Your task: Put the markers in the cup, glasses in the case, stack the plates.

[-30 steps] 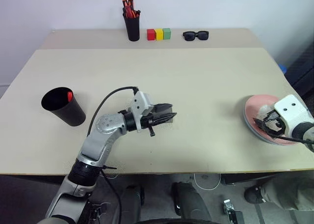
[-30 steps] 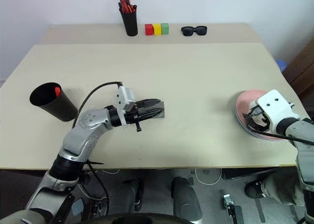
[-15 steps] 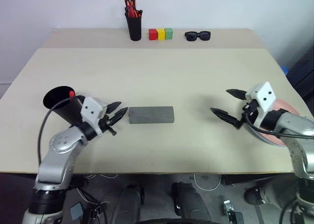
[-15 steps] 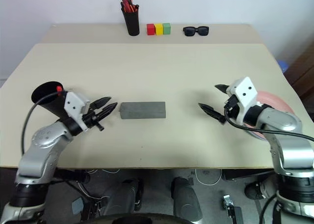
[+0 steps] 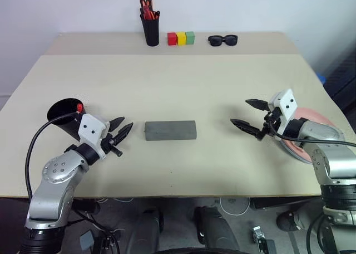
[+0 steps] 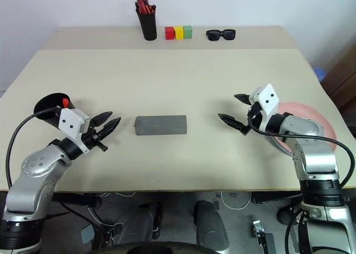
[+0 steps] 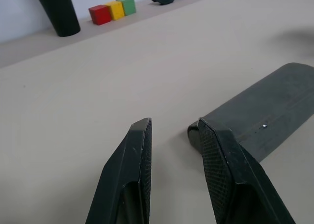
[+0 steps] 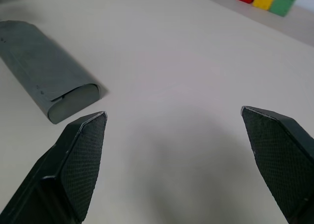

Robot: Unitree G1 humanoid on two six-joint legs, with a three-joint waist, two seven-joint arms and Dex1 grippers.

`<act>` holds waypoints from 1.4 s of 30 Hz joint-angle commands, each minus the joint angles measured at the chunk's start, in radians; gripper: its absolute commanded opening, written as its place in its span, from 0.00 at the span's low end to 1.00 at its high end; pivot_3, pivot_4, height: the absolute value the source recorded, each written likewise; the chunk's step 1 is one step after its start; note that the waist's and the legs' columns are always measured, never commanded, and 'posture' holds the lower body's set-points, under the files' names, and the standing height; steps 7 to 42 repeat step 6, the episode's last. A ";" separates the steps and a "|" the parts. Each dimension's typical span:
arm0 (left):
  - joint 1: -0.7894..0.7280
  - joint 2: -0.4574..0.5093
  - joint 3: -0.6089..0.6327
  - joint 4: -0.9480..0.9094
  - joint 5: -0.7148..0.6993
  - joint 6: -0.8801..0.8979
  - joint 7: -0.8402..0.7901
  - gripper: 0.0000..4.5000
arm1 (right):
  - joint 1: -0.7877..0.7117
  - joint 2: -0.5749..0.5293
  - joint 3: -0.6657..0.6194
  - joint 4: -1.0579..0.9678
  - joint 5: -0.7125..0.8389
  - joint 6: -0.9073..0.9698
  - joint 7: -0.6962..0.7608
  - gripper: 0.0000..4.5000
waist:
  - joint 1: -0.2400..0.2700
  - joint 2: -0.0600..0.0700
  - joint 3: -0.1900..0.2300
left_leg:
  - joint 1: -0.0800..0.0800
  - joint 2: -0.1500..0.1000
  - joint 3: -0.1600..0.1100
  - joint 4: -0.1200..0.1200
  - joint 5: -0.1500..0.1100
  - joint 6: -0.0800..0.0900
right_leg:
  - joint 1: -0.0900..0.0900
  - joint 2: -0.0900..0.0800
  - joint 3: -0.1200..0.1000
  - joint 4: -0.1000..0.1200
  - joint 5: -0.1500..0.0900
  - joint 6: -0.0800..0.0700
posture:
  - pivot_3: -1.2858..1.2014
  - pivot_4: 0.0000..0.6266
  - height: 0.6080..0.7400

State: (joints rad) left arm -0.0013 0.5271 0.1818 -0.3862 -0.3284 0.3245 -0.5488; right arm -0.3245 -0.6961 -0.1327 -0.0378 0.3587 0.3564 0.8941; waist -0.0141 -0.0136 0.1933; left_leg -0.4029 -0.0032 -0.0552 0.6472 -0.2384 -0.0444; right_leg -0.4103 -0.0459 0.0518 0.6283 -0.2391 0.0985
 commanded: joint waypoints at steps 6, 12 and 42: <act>0.015 -0.017 0.008 0.032 0.023 -0.078 -0.001 0.33 | -0.031 0.001 0.005 0.065 -0.009 -0.068 0.030 0.99 | -0.001 0.000 0.000 | 0.000 0.000 0.000 0.000 0.000 0.000 | 0.000 0.000 0.000 0.000 0.000 0.000 | 0.52 0.24 1.00; 0.015 -0.017 0.008 0.032 0.023 -0.078 -0.001 0.33 | -0.031 0.001 0.005 0.065 -0.009 -0.068 0.030 0.99 | -0.001 0.000 0.000 | 0.000 0.000 0.000 0.000 0.000 0.000 | 0.000 0.000 0.000 0.000 0.000 0.000 | 0.52 0.24 1.00; 0.015 -0.017 0.008 0.032 0.023 -0.078 -0.001 0.33 | -0.031 0.001 0.005 0.065 -0.009 -0.068 0.030 0.99 | -0.001 0.000 0.000 | 0.000 0.000 0.000 0.000 0.000 0.000 | 0.000 0.000 0.000 0.000 0.000 0.000 | 0.52 0.24 1.00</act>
